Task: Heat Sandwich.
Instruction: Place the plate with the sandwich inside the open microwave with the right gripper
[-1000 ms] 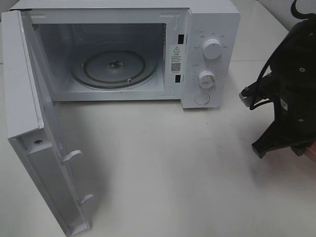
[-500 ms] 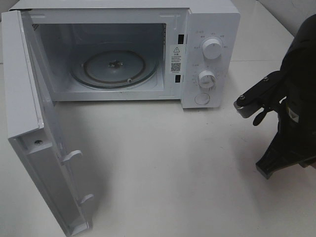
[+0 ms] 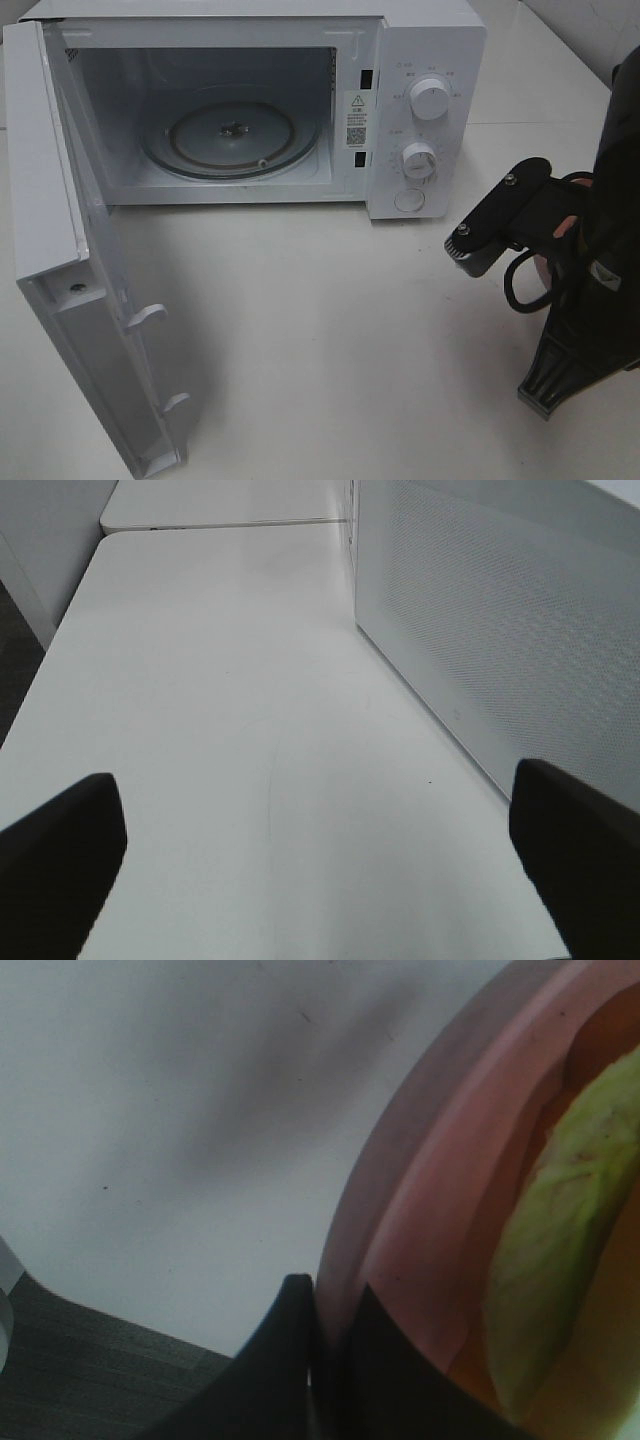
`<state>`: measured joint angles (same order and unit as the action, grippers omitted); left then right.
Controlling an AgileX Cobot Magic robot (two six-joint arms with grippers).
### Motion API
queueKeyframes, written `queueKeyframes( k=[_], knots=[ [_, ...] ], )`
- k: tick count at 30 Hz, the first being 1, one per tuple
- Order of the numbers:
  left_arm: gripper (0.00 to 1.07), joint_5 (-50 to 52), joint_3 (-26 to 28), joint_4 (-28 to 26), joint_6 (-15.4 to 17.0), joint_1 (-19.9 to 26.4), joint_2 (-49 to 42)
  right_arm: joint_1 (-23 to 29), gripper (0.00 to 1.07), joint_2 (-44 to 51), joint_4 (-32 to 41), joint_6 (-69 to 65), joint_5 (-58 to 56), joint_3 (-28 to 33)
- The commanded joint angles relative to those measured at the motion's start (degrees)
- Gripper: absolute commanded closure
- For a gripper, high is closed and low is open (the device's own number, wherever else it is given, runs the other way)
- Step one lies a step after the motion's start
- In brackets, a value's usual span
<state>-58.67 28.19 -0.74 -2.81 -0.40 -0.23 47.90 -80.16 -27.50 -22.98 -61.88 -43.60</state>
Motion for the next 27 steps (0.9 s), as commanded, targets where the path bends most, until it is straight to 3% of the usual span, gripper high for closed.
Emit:
queueKeyframes(
  k=[1,11,27],
  knots=[
    [0.01,-0.17,-0.06,0.00,0.11,-0.11,-1.60,2.81,1.06,0.86,-1.60,0.74,-2.35,0.40],
    [0.01,-0.17,-0.06,0.00,0.11,-0.11,-1.60,12.95,1.06,0.86,-1.60,2.35,-2.81,0.40],
    [0.01,-0.17,-0.06,0.00,0.11,-0.11,-1.60,23.09,1.06,0.86,-1.78,10.08,0.06,0.40]
  ],
)
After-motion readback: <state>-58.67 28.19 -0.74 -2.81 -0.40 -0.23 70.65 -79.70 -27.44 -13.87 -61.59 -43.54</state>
